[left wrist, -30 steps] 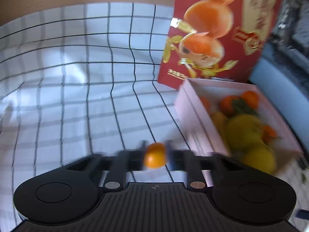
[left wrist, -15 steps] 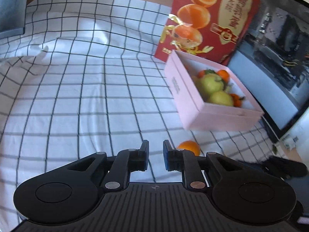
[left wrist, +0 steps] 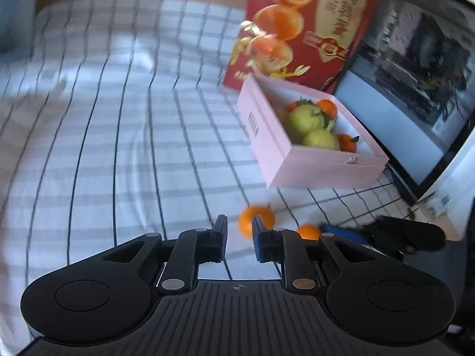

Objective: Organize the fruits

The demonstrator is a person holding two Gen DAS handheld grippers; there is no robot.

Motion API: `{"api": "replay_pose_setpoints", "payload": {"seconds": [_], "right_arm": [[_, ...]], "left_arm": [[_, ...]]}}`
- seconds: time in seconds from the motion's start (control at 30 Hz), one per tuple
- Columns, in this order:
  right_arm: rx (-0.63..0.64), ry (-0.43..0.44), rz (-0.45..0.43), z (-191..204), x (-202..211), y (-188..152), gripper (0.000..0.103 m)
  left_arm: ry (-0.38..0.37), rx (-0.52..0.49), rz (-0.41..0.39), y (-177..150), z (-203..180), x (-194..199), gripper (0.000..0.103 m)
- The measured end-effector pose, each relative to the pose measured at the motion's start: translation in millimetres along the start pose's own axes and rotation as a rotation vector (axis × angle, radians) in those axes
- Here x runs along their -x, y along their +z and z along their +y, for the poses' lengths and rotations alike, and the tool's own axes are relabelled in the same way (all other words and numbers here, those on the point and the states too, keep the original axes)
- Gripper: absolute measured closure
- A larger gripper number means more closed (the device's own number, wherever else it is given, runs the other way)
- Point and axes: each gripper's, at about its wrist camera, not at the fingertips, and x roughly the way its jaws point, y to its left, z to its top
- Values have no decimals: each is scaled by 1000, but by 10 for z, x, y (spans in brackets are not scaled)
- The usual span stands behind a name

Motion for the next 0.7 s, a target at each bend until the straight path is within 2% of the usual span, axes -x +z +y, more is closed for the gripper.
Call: {"api": "replay_pose_setpoints", "payload": {"seconds": [0.13,0.27,0.33,0.4,0.43,0.5,0.7], "right_arm": [[-1,-9,10,-15,63,-71,53],[-17,-29,12,-63,152,-169,43],[-40,-42,7,-98,194,-227,41],[-65,-47,4,-136,213,-265,38],[-79,-48,2,-153,226,-287,37],[-104,-47,2,-187,242,-319,34],[-132,-47,2,-222,262,-365,26]], "left_arm": [[25,-168,45,115,-191,-194,80],[-15,-307,66,47,-407,-238,78],[-48,-356,91,11,-513,-269,77],[-39,-423,97,-30,-616,-307,64],[-29,-448,102,-44,-652,-331,61],[-17,-454,117,-38,-671,-367,60],[-22,-349,206,64,-507,-528,62]]}}
